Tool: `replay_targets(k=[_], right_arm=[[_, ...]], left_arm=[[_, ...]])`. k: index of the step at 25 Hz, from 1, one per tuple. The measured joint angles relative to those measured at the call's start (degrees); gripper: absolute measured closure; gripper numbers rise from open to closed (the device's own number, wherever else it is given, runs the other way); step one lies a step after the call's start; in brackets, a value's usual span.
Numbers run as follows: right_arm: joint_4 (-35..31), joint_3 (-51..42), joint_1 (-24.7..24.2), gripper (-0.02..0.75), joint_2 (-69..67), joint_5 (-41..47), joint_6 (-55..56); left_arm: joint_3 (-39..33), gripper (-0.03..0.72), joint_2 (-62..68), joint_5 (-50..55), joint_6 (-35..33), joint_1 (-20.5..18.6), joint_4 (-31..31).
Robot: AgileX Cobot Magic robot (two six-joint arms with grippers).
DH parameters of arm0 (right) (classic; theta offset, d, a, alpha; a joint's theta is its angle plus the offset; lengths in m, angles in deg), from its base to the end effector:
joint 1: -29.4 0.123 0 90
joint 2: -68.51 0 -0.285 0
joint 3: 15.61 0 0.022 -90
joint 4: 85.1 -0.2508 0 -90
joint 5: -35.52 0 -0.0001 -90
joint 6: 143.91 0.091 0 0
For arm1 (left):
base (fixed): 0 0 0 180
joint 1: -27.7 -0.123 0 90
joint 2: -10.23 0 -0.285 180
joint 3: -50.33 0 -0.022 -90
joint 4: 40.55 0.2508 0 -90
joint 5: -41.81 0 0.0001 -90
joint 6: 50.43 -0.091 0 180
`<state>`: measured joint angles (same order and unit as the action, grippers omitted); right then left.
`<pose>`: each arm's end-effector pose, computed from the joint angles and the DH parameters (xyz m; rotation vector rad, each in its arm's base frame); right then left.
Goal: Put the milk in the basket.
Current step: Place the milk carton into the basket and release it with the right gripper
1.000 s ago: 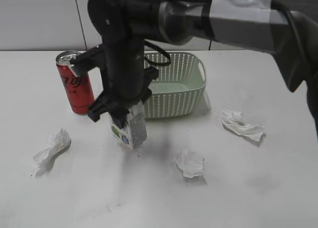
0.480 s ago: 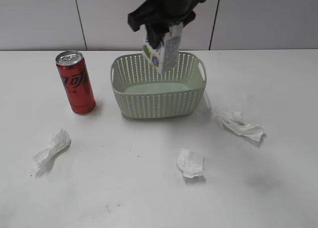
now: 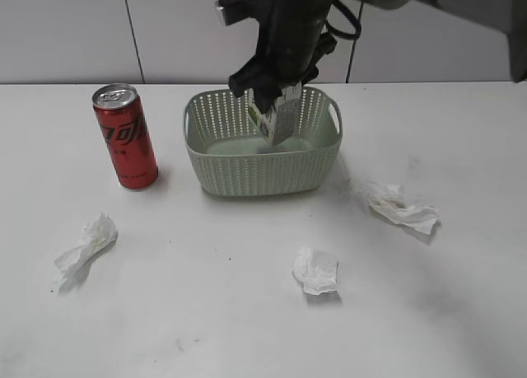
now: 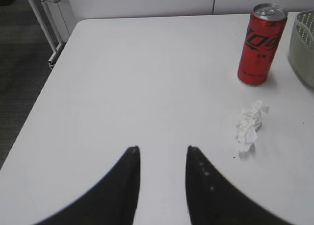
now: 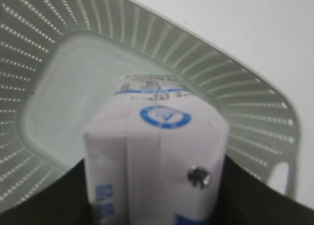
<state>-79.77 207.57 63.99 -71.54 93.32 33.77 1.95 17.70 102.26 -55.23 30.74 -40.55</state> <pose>0.4231 0.2831 0.2159 -0.8929 2.5398 0.0518 -0.0058 0.0003 0.2786 0.1388 2.0251 0.0194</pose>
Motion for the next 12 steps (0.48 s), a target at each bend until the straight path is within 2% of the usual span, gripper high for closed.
replay_targets(k=[9, 10, 12], right_arm=[[-0.3, -0.2, 0.0, 0.383, -6.2, -2.2, -0.1], [-0.4, -0.2, 0.0, 0.355, -6.2, -2.6, -0.1], [-0.4, 0.4, 0.0, 0.251, -6.2, -3.1, -0.1]], left_arm=[[0.0, 0.45, 0.0, 0.0, -0.1, 0.0, 0.0], [0.0, 0.45, 0.0, 0.0, 0.0, 0.0, 0.0], [0.0, 0.45, 0.0, 0.0, -0.1, 0.0, 0.0]])
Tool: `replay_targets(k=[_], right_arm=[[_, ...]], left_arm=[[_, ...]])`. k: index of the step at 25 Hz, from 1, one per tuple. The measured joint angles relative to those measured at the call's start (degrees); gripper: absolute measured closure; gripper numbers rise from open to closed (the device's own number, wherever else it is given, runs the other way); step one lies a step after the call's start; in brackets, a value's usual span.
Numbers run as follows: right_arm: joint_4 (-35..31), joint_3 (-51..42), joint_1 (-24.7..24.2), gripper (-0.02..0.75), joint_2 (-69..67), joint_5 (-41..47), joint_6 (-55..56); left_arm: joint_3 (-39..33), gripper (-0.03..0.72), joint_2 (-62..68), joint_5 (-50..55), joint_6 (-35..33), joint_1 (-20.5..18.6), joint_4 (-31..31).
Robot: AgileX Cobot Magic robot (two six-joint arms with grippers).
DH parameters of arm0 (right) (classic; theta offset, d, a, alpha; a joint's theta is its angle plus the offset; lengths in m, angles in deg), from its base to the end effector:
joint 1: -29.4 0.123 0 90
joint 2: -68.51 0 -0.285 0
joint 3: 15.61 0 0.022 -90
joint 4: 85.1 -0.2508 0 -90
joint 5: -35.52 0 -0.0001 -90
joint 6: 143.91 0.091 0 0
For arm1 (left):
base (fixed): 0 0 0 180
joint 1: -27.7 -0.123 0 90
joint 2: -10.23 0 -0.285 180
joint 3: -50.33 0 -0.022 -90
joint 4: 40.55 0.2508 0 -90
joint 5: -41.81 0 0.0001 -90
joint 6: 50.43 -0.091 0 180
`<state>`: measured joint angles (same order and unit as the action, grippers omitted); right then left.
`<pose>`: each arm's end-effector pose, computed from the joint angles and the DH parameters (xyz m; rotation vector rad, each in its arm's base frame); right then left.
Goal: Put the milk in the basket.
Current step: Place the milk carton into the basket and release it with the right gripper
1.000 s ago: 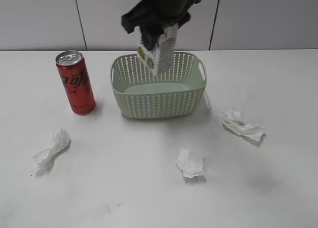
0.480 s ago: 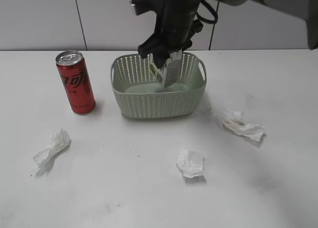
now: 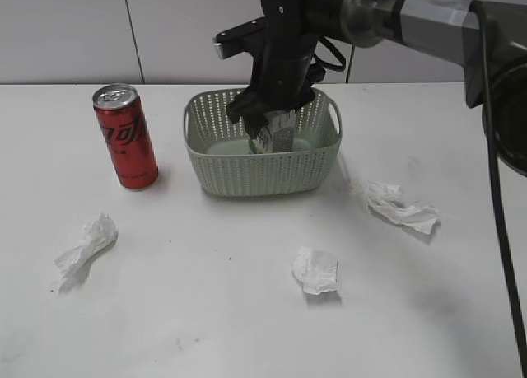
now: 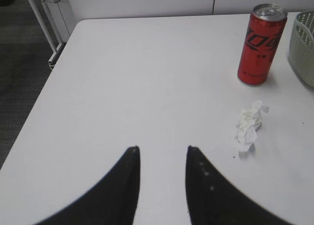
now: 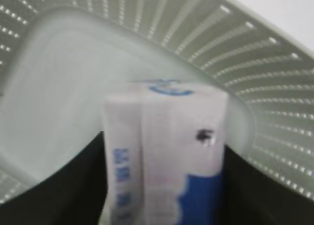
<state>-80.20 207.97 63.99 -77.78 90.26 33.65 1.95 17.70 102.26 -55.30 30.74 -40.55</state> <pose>0.4329 0.2908 0.1636 -0.9165 2.5838 0.0463 -0.0058 0.0003 0.2786 0.1400 2.0250 0.0201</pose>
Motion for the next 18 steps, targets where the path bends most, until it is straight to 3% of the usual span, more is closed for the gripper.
replay_targets(k=[3, 5, 18], right_arm=[[0.0, 1.8, 0.0, 0.115, 0.0, 0.3, 0.0], [-0.3, 3.7, 0.0, 0.09, 0.3, 1.7, 0.0], [0.1, 8.5, 0.0, 0.09, 23.7, 13.4, -1.9]], left_arm=[[0.0, 0.45, 0.0, 0.0, 0.0, 0.0, 0.0], [0.0, 0.45, 0.0, 0.0, 0.1, 0.0, 0.0], [0.0, 0.45, 0.0, 0.0, 0.1, 0.0, 0.0]])
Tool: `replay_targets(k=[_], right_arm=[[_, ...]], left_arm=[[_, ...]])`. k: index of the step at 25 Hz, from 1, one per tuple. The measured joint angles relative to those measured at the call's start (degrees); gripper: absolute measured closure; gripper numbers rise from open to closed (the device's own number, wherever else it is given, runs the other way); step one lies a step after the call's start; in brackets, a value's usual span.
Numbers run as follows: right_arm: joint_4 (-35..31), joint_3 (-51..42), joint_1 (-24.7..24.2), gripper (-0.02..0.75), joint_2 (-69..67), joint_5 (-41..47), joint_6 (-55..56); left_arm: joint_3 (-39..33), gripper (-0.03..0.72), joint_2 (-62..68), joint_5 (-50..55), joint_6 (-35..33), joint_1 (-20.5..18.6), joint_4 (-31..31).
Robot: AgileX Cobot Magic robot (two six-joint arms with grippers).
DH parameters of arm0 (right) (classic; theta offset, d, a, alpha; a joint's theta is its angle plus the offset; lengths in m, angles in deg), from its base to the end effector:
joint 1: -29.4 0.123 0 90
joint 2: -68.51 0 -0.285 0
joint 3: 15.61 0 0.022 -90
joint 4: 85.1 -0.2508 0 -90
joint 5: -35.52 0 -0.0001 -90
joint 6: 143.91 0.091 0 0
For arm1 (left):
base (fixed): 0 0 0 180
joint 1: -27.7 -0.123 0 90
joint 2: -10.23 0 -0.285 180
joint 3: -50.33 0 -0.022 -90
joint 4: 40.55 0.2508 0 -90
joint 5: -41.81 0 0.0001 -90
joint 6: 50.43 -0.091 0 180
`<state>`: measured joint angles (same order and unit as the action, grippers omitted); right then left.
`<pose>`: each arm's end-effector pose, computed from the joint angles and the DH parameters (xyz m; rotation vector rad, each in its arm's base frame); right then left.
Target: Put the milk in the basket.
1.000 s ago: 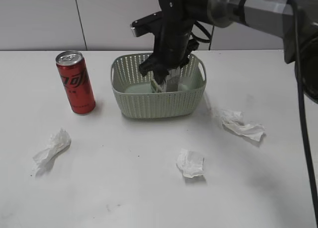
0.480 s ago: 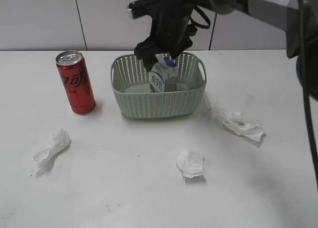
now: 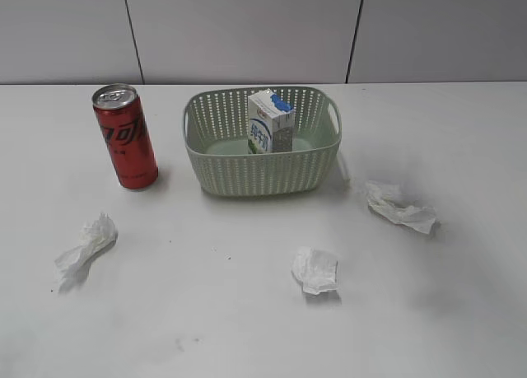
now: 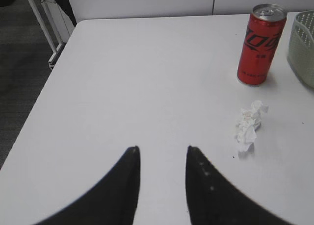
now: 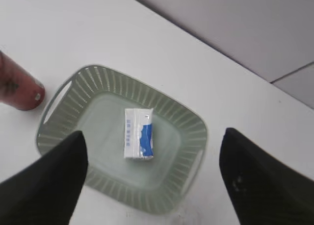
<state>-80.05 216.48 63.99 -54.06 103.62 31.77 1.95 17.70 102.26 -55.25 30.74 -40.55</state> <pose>0.3685 0.2451 0.3997 -0.8075 2.2788 0.1286 -0.0058 0.0003 0.2786 0.1391 2.0251 0.0196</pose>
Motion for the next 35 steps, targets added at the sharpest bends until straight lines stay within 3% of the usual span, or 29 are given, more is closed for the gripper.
replay_targets(k=[4, 9, 22, 30, 35], right_arm=[[4.5, -3.1, 0.0, 0.12, 8.5, 0.9, 0.4], [8.9, -16.8, 0.0, 0.15, 20.5, 1.3, 3.5], [5.6, -69.8, 0.0, 0.152, 59.6, -3.7, 10.4], [4.4, -87.5, 0.0, 0.084, 80.4, -3.4, 10.6], [3.4, -97.2, 0.0, 0.077, 86.6, -3.3, 10.6]], left_arm=[[0.0, 0.45, 0.0, 0.0, 0.0, 0.0, 0.0], [0.0, 0.45, 0.0, 0.0, 0.0, 0.0, 0.0], [0.0, 0.45, 0.0, 0.0, 0.0, 0.0, 0.0], [0.0, 0.45, 0.0, 0.0, 0.0, 0.0, 0.0], [0.0, 0.45, 0.0, 0.0, 0.0, 0.0, 0.0]])
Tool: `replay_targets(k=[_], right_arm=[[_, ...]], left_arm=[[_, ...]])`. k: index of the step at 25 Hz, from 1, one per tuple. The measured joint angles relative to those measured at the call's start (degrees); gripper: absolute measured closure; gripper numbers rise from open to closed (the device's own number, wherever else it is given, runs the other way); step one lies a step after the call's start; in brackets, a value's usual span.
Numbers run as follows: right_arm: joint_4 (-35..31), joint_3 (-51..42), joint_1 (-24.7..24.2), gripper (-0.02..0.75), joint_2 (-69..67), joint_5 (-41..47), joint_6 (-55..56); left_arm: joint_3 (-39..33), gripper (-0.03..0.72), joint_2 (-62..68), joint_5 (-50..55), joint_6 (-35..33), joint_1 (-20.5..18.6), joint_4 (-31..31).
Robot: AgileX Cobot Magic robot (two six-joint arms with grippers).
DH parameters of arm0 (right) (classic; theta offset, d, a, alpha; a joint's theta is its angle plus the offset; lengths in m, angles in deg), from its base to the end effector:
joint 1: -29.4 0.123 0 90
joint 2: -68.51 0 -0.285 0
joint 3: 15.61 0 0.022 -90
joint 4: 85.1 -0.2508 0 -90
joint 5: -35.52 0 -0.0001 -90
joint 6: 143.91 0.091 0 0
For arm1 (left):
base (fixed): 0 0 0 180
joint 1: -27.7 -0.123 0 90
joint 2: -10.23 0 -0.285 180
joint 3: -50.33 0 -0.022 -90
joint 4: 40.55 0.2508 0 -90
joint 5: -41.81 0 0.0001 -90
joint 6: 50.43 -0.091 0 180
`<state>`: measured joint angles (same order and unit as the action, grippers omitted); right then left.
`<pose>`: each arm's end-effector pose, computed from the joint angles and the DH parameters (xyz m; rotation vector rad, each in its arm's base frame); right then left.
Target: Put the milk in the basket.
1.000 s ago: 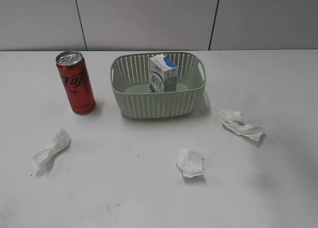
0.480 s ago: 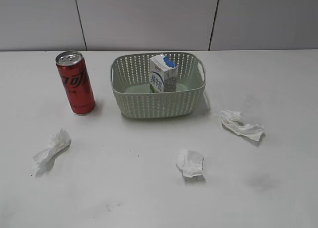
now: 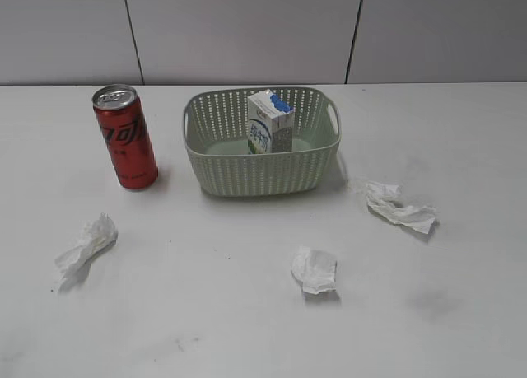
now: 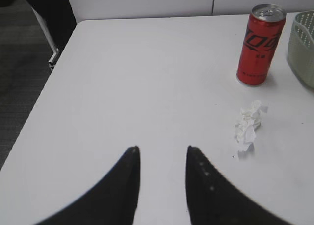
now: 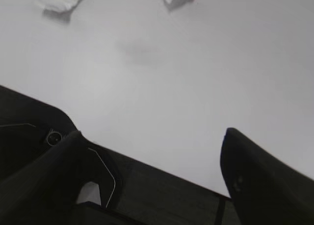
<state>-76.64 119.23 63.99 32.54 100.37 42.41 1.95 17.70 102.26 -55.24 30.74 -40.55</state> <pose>0.0599 0.0266 0.2762 -0.6454 2.4494 0.0891 -0.0058 0.0003 0.2786 0.1389 2.0251 0.0195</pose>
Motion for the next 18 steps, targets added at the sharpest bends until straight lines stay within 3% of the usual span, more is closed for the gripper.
replay_targets(k=[10, 18], right_arm=[[-0.2, -2.9, 0.0, 0.089, 0.7, -4.5, -0.1], [-0.2, -2.9, 0.0, 0.232, 0.7, -4.6, -0.2]], left_arm=[[0.0, 0.45, 0.0, 0.0, 0.0, 0.0, 0.0], [0.0, 0.45, 0.0, 0.0, 0.0, 0.0, 0.0]])
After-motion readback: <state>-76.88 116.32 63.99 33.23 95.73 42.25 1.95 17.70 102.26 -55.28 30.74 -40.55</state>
